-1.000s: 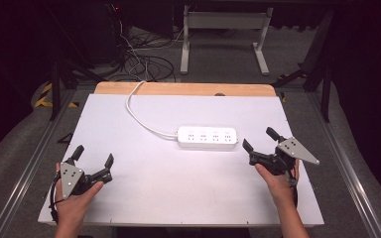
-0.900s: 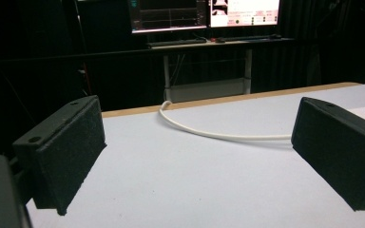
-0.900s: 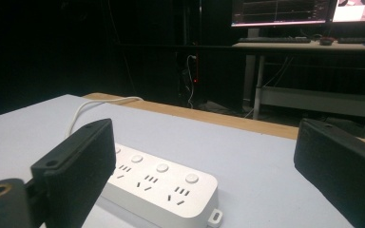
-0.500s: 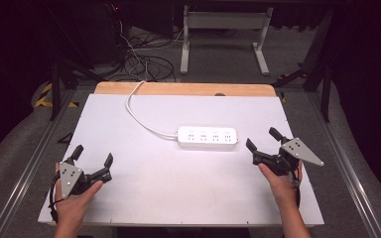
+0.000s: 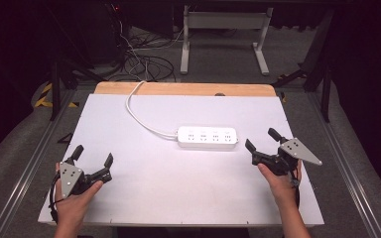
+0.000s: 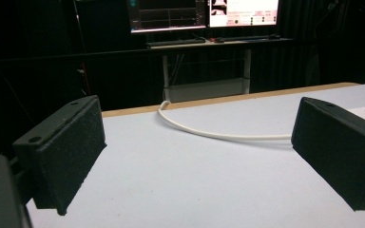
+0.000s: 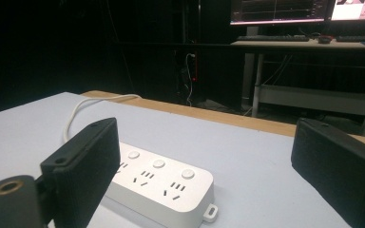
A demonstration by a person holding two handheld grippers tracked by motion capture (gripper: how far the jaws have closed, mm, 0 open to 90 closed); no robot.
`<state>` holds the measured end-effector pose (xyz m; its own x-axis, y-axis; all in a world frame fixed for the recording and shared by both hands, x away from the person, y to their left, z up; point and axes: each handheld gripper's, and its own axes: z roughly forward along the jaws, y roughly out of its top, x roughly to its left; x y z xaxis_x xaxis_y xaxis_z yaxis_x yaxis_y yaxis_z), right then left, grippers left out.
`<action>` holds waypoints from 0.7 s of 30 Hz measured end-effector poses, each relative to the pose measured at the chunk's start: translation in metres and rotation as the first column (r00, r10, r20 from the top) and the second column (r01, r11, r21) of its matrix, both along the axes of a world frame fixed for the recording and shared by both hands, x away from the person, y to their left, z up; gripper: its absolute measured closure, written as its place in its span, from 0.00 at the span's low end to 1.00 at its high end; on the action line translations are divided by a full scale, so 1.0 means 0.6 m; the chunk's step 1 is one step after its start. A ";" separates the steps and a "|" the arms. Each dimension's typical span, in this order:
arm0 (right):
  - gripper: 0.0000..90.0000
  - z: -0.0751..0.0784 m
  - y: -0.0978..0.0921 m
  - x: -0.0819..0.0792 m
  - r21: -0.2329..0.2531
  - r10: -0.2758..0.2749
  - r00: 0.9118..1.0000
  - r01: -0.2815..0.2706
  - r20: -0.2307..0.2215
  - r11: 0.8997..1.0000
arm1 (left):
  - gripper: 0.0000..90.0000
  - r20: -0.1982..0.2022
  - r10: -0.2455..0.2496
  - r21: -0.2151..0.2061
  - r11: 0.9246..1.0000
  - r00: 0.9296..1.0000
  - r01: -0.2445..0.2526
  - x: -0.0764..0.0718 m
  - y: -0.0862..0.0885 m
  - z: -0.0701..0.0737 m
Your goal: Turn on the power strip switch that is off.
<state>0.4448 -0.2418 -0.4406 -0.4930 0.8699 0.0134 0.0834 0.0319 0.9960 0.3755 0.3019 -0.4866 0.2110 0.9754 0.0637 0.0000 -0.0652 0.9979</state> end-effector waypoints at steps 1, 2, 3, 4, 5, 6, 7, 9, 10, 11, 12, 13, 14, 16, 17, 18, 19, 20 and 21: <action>0.11 0.000 0.000 0.000 0.000 0.000 1.000 0.000 0.000 1.000 | 0.05 0.000 0.000 -0.001 1.000 1.000 0.000 0.000 0.000 0.000; 0.11 -0.001 0.000 0.000 0.000 0.001 1.000 -0.001 -0.001 1.000 | 0.05 0.000 -0.001 -0.003 1.000 1.000 0.001 0.000 0.000 0.000; 0.11 -0.001 0.000 0.000 -0.002 0.002 1.000 -0.002 -0.002 1.000 | 0.05 0.001 -0.001 -0.002 1.000 1.000 0.001 0.000 0.000 0.000; 0.11 -0.001 0.000 0.000 -0.003 0.002 1.000 -0.002 -0.003 1.000 | 0.05 0.001 -0.002 -0.001 1.000 1.000 0.002 0.000 -0.001 0.000; 0.11 -0.001 0.000 -0.001 -0.004 0.000 1.000 0.000 -0.004 1.000 | 0.05 0.002 -0.004 0.001 1.000 1.000 0.004 0.000 -0.001 0.001; 0.11 -0.001 0.000 -0.002 -0.005 0.000 1.000 0.000 -0.004 1.000 | 0.05 0.002 -0.006 0.000 1.000 1.000 0.006 -0.001 -0.001 0.001; 0.11 0.000 0.000 -0.002 -0.003 -0.002 1.000 0.002 -0.003 1.000 | 0.05 0.004 -0.006 0.001 1.000 1.000 0.006 -0.001 -0.001 0.001; 0.11 0.001 0.000 -0.004 -0.002 -0.003 1.000 0.003 0.001 1.000 | 0.05 0.005 -0.005 0.002 1.000 1.000 0.005 -0.002 0.000 0.002; 0.11 0.001 0.000 -0.004 -0.002 -0.005 1.000 0.005 0.000 1.000 | 0.05 0.006 -0.005 -0.007 1.000 1.000 0.005 -0.003 0.000 0.002; 0.11 0.001 0.000 -0.005 -0.003 -0.006 1.000 0.006 0.000 1.000 | 0.05 0.005 -0.003 -0.004 1.000 1.000 0.003 -0.004 0.001 0.002; 0.11 0.002 0.000 -0.006 -0.006 -0.006 1.000 0.006 -0.001 1.000 | 0.05 0.006 -0.002 -0.001 1.000 1.000 0.002 -0.004 0.002 0.003; 0.12 0.002 0.000 -0.006 -0.006 -0.006 1.000 0.006 -0.001 1.000 | 0.05 0.007 -0.001 0.000 1.000 1.000 0.001 -0.004 0.002 0.003; 0.12 0.002 0.001 -0.007 -0.003 -0.006 1.000 0.006 -0.001 1.000 | 0.05 0.008 -0.001 -0.004 1.000 1.000 0.001 -0.004 0.002 0.003; 0.12 0.002 0.000 -0.008 -0.007 -0.005 1.000 0.005 -0.001 1.000 | 0.05 0.008 0.001 -0.004 1.000 1.000 -0.001 -0.004 0.002 0.003; 0.12 0.002 0.000 -0.008 -0.008 -0.005 1.000 0.005 0.000 1.000 | 0.05 0.006 -0.001 -0.002 1.000 1.000 0.001 -0.004 0.001 0.003; 0.12 0.002 -0.001 -0.008 -0.009 -0.006 1.000 0.006 -0.001 1.000 | 0.05 0.008 -0.003 -0.008 1.000 1.000 0.003 -0.003 0.000 0.003; 0.12 0.002 -0.001 -0.008 -0.011 -0.007 1.000 0.007 0.000 1.000 | 0.05 0.004 -0.004 -0.002 1.000 1.000 0.004 -0.003 0.000 0.003; 0.12 0.002 -0.001 -0.007 -0.011 -0.008 1.000 0.008 -0.001 1.000 | 0.05 0.006 -0.004 0.000 1.000 1.000 0.004 -0.002 -0.001 0.003; 0.12 0.001 -0.002 -0.007 -0.011 -0.008 1.000 0.008 -0.003 1.000 | 0.05 0.006 -0.005 0.003 1.000 1.000 0.005 -0.002 -0.001 0.003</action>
<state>0.4407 -0.2427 -0.4398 -0.4863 0.8737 0.0052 0.0866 0.0423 0.9953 0.3743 0.3014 -0.4850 0.2151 0.9742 0.0683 -0.0062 -0.0686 0.9976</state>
